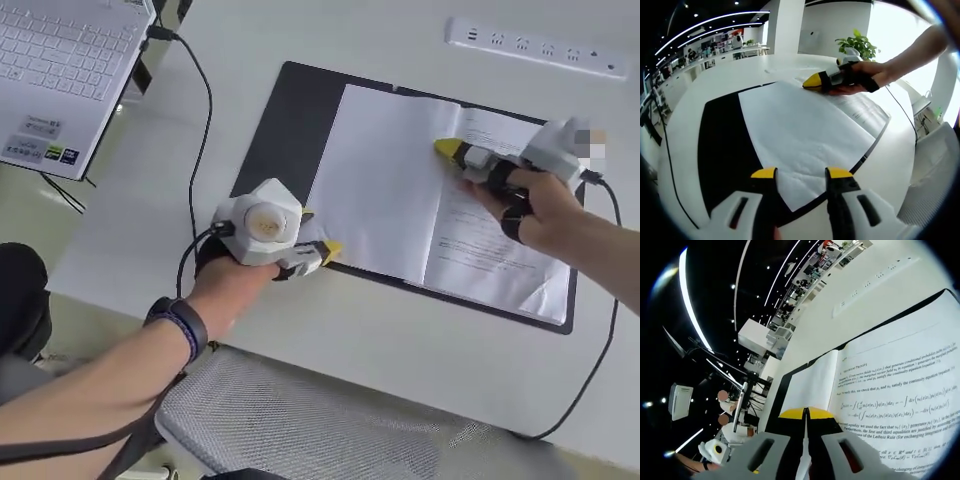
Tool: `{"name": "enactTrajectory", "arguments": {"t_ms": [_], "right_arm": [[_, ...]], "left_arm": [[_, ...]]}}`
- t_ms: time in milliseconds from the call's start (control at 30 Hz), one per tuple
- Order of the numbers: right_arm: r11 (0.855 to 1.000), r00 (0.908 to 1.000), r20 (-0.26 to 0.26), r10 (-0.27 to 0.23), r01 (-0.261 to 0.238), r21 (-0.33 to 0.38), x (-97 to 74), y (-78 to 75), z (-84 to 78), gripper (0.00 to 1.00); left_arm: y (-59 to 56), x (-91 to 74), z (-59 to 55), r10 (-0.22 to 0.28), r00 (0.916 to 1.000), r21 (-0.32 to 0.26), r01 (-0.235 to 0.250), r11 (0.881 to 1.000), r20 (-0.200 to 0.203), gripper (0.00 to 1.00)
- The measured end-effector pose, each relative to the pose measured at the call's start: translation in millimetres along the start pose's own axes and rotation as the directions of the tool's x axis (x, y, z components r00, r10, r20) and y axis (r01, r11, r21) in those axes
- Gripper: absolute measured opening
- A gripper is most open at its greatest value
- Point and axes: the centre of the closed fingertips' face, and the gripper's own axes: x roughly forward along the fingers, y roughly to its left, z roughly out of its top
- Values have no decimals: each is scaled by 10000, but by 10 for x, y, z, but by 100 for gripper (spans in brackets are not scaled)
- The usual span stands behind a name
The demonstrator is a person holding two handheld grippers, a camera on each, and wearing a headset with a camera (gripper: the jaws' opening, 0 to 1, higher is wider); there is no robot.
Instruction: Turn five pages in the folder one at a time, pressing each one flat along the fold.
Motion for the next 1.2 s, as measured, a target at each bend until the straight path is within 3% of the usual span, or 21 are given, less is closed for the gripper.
{"name": "enactTrajectory", "arguments": {"t_ms": [200,367,467,533,633,933,1000,1200], "right_arm": [[9992,9994,-63,329,-327,242,-110,101,-220,0],[9981,9988,17,482,-482,386,-269,325,-431,0],[9979,9986,-42,525,-524,369,-277,344,-428,0],[9982,9984,-179,544,-539,266,-327,420,-528,0],[9984,9978,-365,558,-555,97,-321,370,-516,0],[9977,9957,-641,675,-677,-8,-547,600,-961,0],[9976,9952,-704,684,-686,5,-562,564,-971,0],[9972,9939,-819,743,-734,144,-708,617,-1216,0]], "left_arm": [[-26,-24,13,32,10000,-78,-31,10000,76,37],[-24,-21,7,-3,9999,-72,3,10000,102,37],[-12,-14,3,-13,10000,-108,14,9999,84,37],[-8,-11,1,-7,10000,-109,8,9999,87,37],[-1,-1,-4,8,9999,-146,-6,9999,109,37],[-8,0,-7,-2,9999,-162,4,9999,120,38],[-16,-2,-8,-19,9999,-192,22,9998,130,38],[-35,-6,-12,-47,9999,-134,49,9999,129,39]]}}
